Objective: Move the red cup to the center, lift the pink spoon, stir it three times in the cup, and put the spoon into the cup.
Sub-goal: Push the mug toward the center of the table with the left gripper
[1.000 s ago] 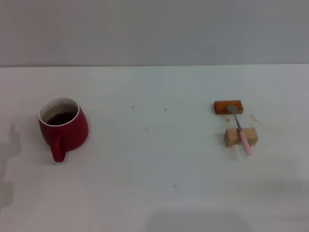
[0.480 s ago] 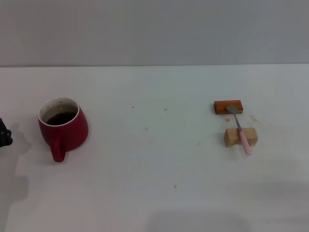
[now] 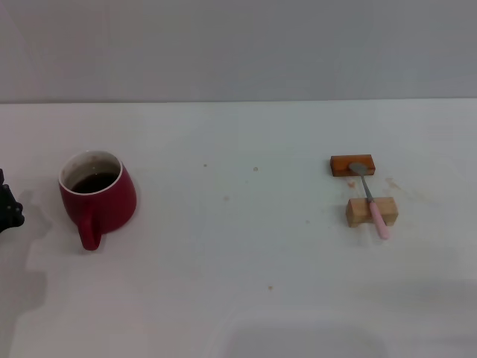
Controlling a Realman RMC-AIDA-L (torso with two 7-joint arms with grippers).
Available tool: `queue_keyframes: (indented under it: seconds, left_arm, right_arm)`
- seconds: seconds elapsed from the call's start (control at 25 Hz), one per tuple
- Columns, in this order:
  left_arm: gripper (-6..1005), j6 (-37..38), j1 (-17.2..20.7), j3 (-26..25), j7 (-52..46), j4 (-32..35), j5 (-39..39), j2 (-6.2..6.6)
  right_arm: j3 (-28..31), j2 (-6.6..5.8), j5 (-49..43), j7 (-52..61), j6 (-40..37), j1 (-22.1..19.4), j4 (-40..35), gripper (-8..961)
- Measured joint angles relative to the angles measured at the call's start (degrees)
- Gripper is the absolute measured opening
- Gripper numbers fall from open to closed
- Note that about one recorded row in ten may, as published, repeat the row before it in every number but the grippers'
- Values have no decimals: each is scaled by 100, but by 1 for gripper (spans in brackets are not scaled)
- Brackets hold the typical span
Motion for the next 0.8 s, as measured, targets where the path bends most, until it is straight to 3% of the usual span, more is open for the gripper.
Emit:
queue_keyframes:
  seconds: [0.8]
  left_arm:
    - [-2,-199,-134,-1,3,74,-1,19]
  right_arm:
    - [-51,5,0,0,1,0,11,673]
